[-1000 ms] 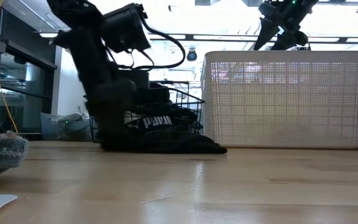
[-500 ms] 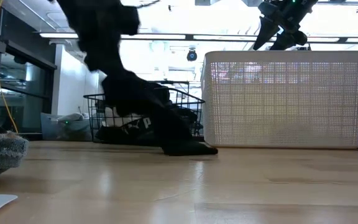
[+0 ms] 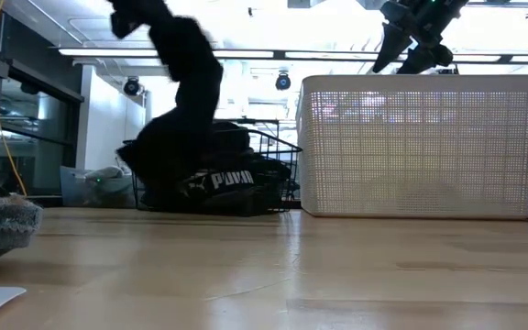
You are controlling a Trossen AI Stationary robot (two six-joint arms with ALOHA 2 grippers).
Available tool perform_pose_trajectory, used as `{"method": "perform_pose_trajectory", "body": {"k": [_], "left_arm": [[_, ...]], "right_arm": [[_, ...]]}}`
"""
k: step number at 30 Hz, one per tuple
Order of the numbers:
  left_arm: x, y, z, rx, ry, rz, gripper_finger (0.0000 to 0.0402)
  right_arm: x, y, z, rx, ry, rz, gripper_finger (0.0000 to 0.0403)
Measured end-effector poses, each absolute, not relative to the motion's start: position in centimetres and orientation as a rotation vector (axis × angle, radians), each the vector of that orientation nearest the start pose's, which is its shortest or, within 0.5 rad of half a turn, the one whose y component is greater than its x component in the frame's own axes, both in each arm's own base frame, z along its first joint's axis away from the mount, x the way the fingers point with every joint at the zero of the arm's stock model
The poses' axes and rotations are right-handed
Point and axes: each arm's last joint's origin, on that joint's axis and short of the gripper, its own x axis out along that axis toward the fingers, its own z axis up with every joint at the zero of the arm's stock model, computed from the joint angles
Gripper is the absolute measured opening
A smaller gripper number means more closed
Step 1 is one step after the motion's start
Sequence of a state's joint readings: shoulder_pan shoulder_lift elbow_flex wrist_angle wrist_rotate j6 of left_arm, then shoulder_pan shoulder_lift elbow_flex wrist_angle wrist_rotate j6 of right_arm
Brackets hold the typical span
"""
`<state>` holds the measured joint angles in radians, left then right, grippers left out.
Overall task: Pick & Place Cloths
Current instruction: Put the black sock into the black bin
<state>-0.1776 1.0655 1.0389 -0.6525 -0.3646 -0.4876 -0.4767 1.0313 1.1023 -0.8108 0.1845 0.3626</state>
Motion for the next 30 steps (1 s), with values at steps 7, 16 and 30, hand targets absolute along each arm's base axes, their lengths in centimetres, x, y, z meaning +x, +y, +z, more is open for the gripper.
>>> {"method": "perform_pose_trajectory", "body": {"k": [7,16,30], "left_arm": [[18.3,-1.8,36.3,-0.186,0.425,0.451,0.0000],[16.2,-0.7,39.3,-0.030,0.279,0.682,0.0000],[15.1,0.1,40.1,0.183,0.240,1.125,0.0000]], "right_arm": [[17.2,-9.5,34.3,0.440,0.617,-0.764,0.0307],[17.2,-9.5,34.3,0.436,0.616,-0.784,0.0307],[17.2,-9.5,34.3,0.435,0.615,-0.786,0.0307]]}}
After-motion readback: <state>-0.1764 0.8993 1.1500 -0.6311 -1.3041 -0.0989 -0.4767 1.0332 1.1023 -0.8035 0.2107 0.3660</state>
